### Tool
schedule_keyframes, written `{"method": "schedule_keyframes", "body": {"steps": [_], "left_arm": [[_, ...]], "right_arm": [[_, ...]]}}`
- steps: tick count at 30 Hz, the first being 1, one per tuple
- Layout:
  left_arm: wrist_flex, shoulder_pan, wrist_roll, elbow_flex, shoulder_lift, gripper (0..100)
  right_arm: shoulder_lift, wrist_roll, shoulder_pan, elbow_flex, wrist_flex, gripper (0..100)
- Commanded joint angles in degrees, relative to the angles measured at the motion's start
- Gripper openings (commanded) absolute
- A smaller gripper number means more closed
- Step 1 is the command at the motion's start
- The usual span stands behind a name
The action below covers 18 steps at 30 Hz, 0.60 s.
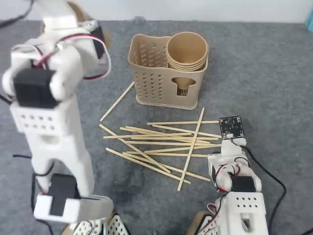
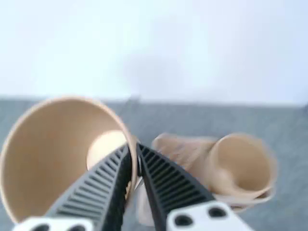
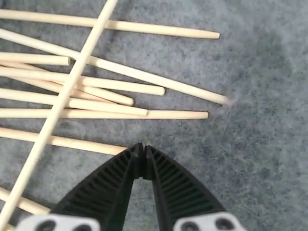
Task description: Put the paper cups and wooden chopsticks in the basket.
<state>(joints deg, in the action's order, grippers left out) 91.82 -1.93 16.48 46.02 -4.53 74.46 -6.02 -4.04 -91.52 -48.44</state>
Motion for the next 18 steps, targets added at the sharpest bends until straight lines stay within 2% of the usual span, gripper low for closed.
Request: {"method": "schedule_keyframes", "body": {"steps": [1, 5, 10, 18], "left_arm": [[-2.7, -5.3, 2.4, 1.9, -2.9, 1], [-7.6, -11.6, 2.6, 1.4, -2.5, 1], [-14.3, -17.0, 7.6, 5.1, 0.6, 1], [-14.2, -21.9, 6.0, 11.8, 13.8, 1]], "right_arm": [[1.0, 0.6, 0.8, 0.3, 1.3, 0.9], [1.0, 0.6, 0.8, 0.3, 1.3, 0.9], [1.0, 0.6, 0.8, 0.3, 1.4, 0.9], [1.0, 0.6, 0.8, 0.3, 1.4, 0.9]]}}
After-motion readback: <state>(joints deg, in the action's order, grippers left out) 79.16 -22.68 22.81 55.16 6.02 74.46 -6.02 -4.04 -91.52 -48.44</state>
